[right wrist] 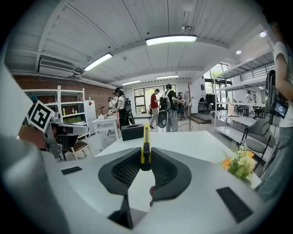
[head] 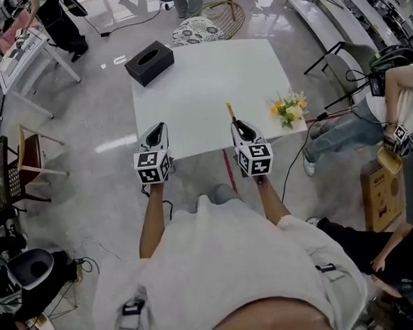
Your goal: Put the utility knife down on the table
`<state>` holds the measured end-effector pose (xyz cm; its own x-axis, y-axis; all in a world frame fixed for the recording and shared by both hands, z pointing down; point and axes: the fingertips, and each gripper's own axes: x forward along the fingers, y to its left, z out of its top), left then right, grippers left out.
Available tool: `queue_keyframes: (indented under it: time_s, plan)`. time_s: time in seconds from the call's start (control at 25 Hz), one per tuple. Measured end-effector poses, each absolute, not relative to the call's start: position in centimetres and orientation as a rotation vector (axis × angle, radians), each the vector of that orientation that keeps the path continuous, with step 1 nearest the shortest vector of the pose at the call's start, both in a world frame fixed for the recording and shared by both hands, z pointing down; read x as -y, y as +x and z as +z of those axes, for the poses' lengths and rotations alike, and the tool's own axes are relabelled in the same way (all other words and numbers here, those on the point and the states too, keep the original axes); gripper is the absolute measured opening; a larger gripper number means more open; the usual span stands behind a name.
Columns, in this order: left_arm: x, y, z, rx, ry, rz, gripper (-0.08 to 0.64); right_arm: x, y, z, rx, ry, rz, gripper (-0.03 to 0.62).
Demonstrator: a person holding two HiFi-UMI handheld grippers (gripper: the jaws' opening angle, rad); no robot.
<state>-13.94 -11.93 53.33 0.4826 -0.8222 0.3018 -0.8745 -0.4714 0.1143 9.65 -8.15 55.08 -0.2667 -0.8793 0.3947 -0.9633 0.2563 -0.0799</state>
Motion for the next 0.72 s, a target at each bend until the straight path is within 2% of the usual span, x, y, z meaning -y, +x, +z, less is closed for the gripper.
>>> queue_keyframes:
  time_s: [0.72]
  plan:
    - [21.2,-14.0,54.3,1.534,2.404,0.369,0.021,19.9,10.1,56.2,2.333,1.641,0.488,0.084]
